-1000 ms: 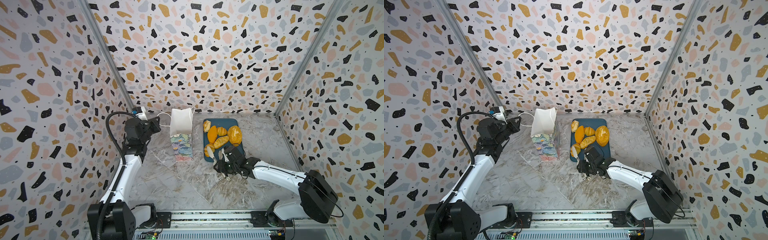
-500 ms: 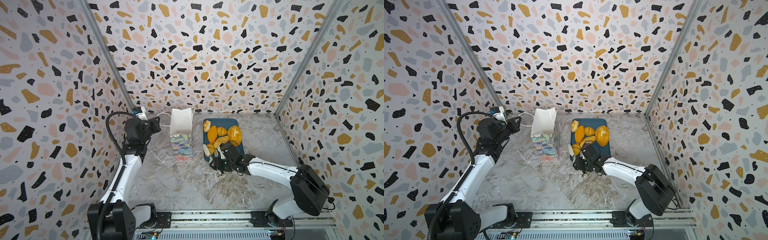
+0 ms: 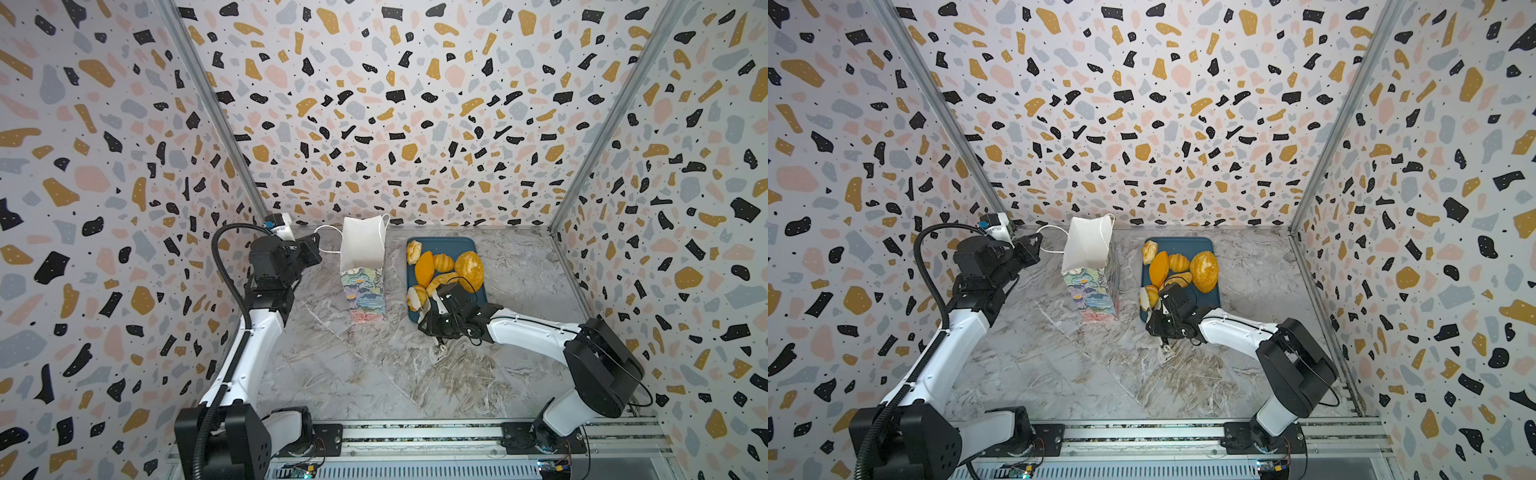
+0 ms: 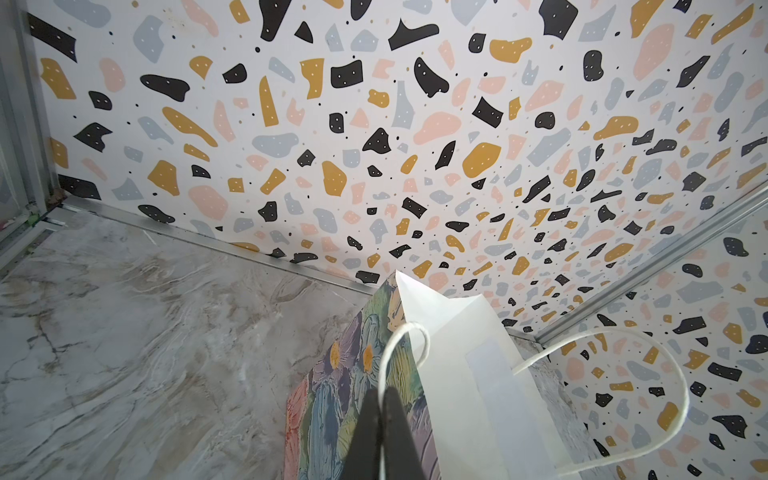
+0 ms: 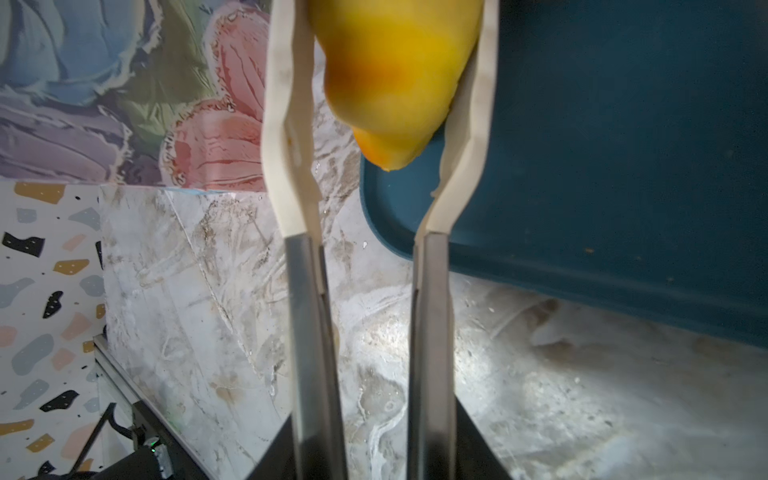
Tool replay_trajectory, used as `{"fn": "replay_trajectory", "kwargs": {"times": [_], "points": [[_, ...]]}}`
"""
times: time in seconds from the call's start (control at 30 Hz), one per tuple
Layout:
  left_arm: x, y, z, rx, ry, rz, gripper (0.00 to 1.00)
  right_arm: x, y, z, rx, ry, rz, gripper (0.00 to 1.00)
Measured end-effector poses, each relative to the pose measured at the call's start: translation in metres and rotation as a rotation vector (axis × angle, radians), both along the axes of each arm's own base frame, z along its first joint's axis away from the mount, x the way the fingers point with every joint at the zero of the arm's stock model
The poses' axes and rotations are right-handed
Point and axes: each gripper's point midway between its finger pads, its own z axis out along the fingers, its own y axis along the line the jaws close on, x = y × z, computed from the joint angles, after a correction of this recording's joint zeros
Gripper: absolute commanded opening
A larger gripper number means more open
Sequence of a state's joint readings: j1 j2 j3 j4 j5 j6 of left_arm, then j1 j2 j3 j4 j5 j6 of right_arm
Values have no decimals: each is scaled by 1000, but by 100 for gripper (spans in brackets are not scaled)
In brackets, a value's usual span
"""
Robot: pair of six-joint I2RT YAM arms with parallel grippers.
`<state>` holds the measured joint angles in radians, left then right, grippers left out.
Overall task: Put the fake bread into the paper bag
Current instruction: 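Close the tongs around a yellow striped roll with the right gripper, then lift the striped roll with the tongs and carry it toward the bag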
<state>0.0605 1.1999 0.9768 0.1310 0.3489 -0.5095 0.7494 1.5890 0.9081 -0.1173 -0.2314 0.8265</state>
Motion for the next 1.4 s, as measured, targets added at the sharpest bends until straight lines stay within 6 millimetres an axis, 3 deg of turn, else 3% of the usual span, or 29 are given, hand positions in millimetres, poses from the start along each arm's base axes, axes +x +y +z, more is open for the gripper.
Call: {"fn": "replay_trajectory", "kwargs": {"times": [0.33,0.87,1.4], "points": [[0,1,0,1,1,3,0,1,0,4,9,-4,0,31],[1,3,-1,4,2,16,0,-10,-17,38,81,-85,-19,30],[1,3,-1,4,2,17,0,-7,-29,73,126,-180,-57,30]]}}
